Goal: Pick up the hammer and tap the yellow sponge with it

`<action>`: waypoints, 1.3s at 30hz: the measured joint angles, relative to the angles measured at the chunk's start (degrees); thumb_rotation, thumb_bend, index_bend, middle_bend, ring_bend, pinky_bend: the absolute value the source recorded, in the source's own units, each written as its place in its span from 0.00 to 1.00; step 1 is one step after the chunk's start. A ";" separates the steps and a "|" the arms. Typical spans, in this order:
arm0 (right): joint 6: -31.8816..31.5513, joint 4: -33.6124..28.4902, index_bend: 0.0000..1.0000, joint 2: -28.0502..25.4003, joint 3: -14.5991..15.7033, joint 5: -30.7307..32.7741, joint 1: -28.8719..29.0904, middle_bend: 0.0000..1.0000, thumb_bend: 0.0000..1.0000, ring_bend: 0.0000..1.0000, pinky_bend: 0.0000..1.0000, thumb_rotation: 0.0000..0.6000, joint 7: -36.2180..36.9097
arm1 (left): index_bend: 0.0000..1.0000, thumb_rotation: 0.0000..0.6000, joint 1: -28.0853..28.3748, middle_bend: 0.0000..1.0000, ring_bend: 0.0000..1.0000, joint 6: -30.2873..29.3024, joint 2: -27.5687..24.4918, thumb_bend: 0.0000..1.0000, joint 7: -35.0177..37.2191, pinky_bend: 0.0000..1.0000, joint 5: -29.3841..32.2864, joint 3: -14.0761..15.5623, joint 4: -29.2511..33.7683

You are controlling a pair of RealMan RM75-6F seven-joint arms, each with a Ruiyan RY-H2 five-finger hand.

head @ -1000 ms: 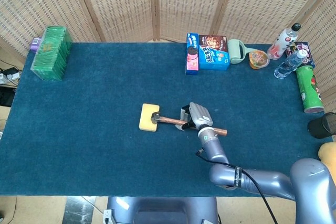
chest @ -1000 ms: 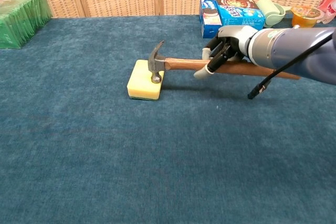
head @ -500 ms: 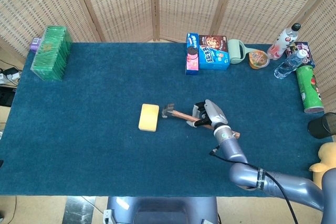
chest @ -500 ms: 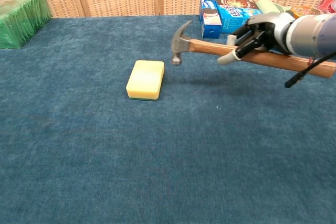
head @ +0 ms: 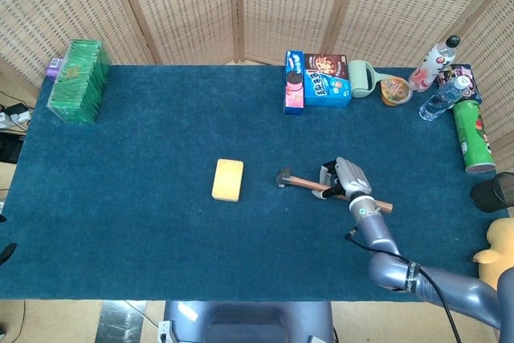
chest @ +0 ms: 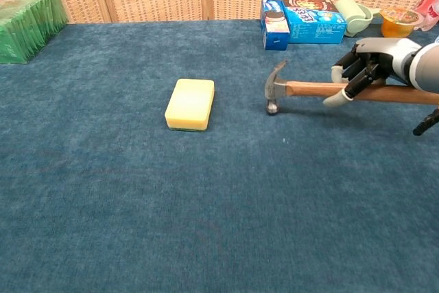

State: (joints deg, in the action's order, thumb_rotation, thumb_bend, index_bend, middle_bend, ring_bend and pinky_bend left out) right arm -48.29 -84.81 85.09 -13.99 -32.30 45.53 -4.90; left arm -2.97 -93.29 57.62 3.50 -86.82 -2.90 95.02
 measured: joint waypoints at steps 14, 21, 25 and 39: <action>2.87 3.41 0.27 -0.33 0.78 -6.29 -2.12 0.36 0.20 0.39 0.37 1.00 2.26 | 0.42 1.00 -0.04 0.33 0.23 -0.21 -0.28 0.22 -0.30 0.16 0.08 0.07 0.39; 1.56 2.09 0.25 -1.70 -0.13 -11.02 -3.92 0.33 0.20 0.35 0.35 1.00 5.15 | 0.42 1.00 -0.15 0.33 0.23 -0.49 -0.25 0.22 0.00 0.16 0.01 0.10 0.25; -0.14 0.49 0.32 -2.89 -0.63 -14.22 -5.37 0.37 0.21 0.38 0.36 1.00 6.97 | 0.42 1.00 -0.25 0.33 0.23 -0.63 -0.05 0.22 0.39 0.16 0.17 0.07 -0.09; -12.68 -1.83 0.54 -6.43 1.97 -29.89 -13.84 0.57 0.34 0.56 0.52 1.00 12.38 | 0.42 1.00 -0.04 0.33 0.23 0.02 2.61 0.22 1.90 0.16 0.75 0.05 -3.01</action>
State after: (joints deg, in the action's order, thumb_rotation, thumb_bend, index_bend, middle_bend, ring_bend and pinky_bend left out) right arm -60.97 -86.64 78.66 -12.02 -62.19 31.69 7.48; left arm -3.01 -93.27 60.23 5.40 -86.07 -2.85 92.01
